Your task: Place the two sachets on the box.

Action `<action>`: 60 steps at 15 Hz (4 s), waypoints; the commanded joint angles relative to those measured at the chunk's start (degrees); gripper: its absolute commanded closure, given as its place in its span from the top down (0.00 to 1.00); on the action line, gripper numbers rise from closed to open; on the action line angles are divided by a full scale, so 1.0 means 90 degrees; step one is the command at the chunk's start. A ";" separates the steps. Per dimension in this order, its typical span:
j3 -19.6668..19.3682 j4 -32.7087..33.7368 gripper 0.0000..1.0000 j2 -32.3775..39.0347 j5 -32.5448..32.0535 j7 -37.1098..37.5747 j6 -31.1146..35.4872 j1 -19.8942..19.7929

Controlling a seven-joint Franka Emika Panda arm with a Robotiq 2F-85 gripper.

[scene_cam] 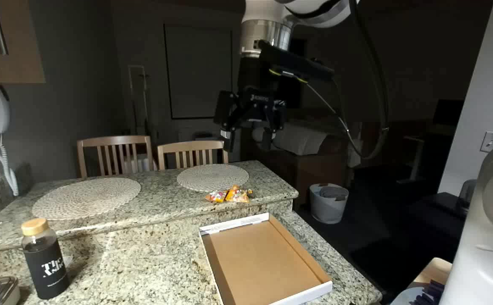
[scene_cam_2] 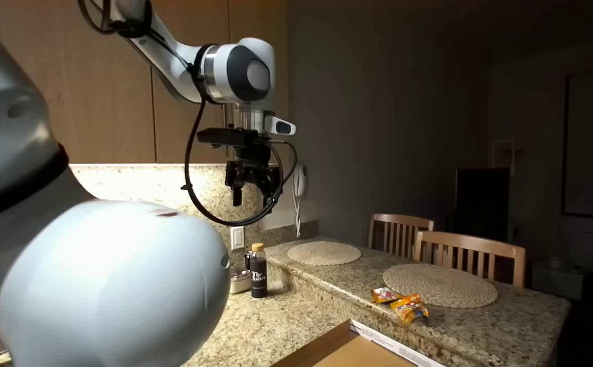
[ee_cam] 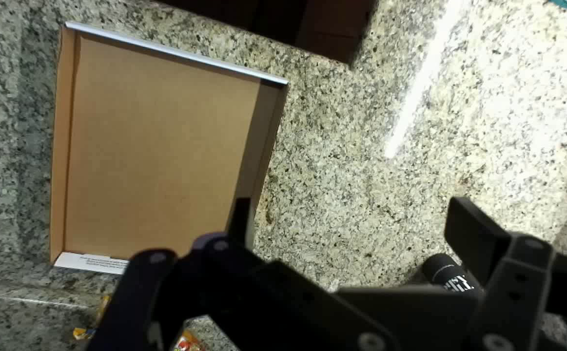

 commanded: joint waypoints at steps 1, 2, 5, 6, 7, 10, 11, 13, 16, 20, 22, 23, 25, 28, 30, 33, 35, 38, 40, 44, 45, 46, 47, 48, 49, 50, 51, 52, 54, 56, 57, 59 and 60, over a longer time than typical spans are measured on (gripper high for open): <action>0.0005 0.0012 1.00 0.0000 0.0001 -0.0004 -0.0018 -0.0010; 0.0005 0.0012 1.00 0.0000 0.0001 -0.0004 -0.0018 -0.0010; 0.0005 0.0012 1.00 0.0000 0.0001 -0.0004 -0.0018 -0.0010; 0.0005 0.0012 1.00 0.0000 0.0001 -0.0004 -0.0018 -0.0010; 0.0005 0.0012 1.00 0.0000 0.0001 -0.0004 -0.0018 -0.0010; 0.0051 0.0058 1.00 0.0171 0.0015 0.0225 0.0470 -0.0156; 0.0077 0.0111 1.00 0.0303 -0.0016 0.0395 0.0835 -0.0281; 0.0019 0.0207 1.00 0.0594 -0.0042 0.0692 0.1600 -0.0524; 0.0037 0.0454 1.00 0.1066 -0.0438 0.1259 0.2309 -0.1061; -0.0258 0.1033 1.00 0.1771 -0.0789 0.1783 0.2151 -0.1601; -0.0470 0.1326 1.00 0.2147 -0.0779 0.1906 0.2006 -0.1746; -0.0565 0.1442 1.00 0.2308 -0.0755 0.1970 0.1971 -0.1782; -0.0768 0.1614 1.00 0.2564 -0.0625 0.2040 0.1908 -0.1784; -0.0927 0.1506 1.00 0.2546 -0.0637 0.1841 0.2069 -0.1681; -0.0956 0.1580 1.00 0.2635 -0.0632 0.1861 0.2035 -0.1678; -0.0989 0.1856 1.00 0.2928 -0.0491 0.1901 0.1975 -0.1656; -0.1223 0.2304 1.00 0.3433 0.0157 0.1527 0.1912 -0.1595; -0.1444 0.2864 1.00 0.4030 0.1071 0.1371 0.2032 -0.1612; -0.1544 0.3293 1.00 0.4492 0.1107 0.1618 0.2147 -0.1657; -0.1747 0.4168 1.00 0.5598 0.0915 0.2063 0.2050 -0.1652; -0.1800 0.4257 1.00 0.5822 0.0858 0.2325 0.2313 -0.1602; -0.1791 0.4402 1.00 0.6062 0.1043 0.2352 0.2340 -0.1614; -0.1751 0.4557 1.00 0.6269 0.1213 0.2349 0.2285 -0.1662; -0.1688 0.4706 1.00 0.6470 0.1453 0.2356 0.2256 -0.1723; -0.1609 0.4871 1.00 0.6652 0.1754 0.2302 0.2201 -0.1795; -0.1589 0.4923 1.00 0.6730 0.1934 0.2340 0.2275 -0.1794; -0.1708 0.4674 1.00 0.6534 0.1588 0.2190 0.2238 -0.1692; -0.1703 0.4761 1.00 0.6652 0.1624 0.2191 0.2239 -0.1693; -0.1703 0.4778 1.00 0.6687 0.1621 0.2192 0.2239 -0.1691; -0.1705 0.4780 1.00 0.6665 0.1621 0.2192 0.2239 -0.1692; -0.1792 0.4741 1.00 0.6685 0.1362 0.2432 0.2465 -0.1496; -0.1901 0.5288 1.00 0.7095 0.1019 0.2786 0.1835 -0.1437; -0.1902 0.5628 1.00 0.7346 0.0969 0.2911 0.1385 -0.1506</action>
